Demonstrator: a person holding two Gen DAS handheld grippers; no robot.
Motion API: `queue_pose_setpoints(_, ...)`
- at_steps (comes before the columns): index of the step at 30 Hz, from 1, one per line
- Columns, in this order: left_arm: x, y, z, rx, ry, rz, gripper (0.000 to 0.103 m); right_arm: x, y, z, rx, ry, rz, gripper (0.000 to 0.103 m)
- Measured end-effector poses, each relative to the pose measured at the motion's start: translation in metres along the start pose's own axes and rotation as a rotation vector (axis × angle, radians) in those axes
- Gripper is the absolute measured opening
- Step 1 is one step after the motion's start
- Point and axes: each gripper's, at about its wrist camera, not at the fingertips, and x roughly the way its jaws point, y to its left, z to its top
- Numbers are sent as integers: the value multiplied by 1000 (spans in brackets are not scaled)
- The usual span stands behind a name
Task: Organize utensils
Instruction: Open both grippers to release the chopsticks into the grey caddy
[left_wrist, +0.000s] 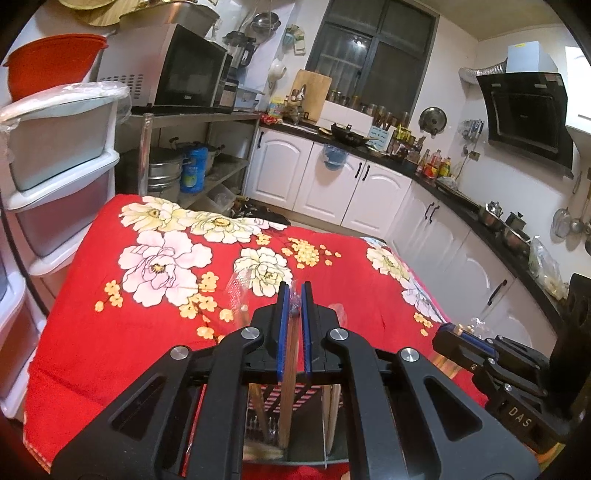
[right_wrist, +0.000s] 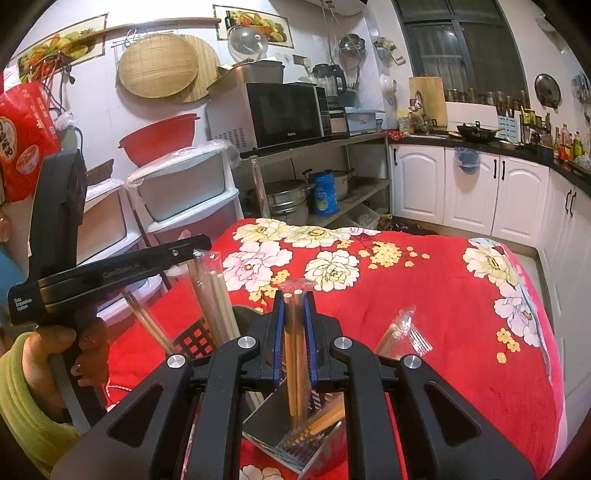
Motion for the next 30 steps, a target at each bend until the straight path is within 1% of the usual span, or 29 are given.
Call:
queue_pose_setpoints(2, -2, -1, -1, 1, 8, 7, 3, -2, -1, -2, 4, 5, -5, 10)
queue_pose_setpoints(5, -6, 0, -3, -1, 14, 11, 8, -7, -1, -4, 7, 5, -12, 11)
queue_pose_setpoints(9, -12, -1, -6, -8, 22, 11, 10, -14, -1, -6, 10, 4, -20, 11)
queue_pose_setpoints(12, -16, -1, -8, -12, 25, 8, 14, -19, -1, -8, 11, 3, -23, 14)
queue_pose_setpoints(17, -26, -3, -10, -8, 20, 23, 22, -28, 1, -10, 10, -4, -26, 15)
queue_pose_setpoints(20, -39, -5, -12, -11, 7, 23, 25, -35, 2, -10, 8, -11, -22, 22)
queue_pose_setpoints(21, -42, -6, -13, -10, 5, 23, 29, -38, 1, -10, 6, -15, -26, 27)
queue_pose_setpoints(24, -56, -6, -17, -9, 1, 32, 31, -48, 1, -8, 3, -32, -23, 29)
queue_pose_setpoints(27, -70, -3, -26, -22, 4, 47, 42, -57, 4, -12, -2, -34, -26, 35)
queue_pose_setpoints(29, -80, 2, -35, -39, 2, 56, 44, -62, 9, -16, -15, -31, -27, 42)
queue_pose_setpoints(30, -85, 5, -40, -48, 1, 60, 48, -64, 11, -19, -21, -30, -29, 45)
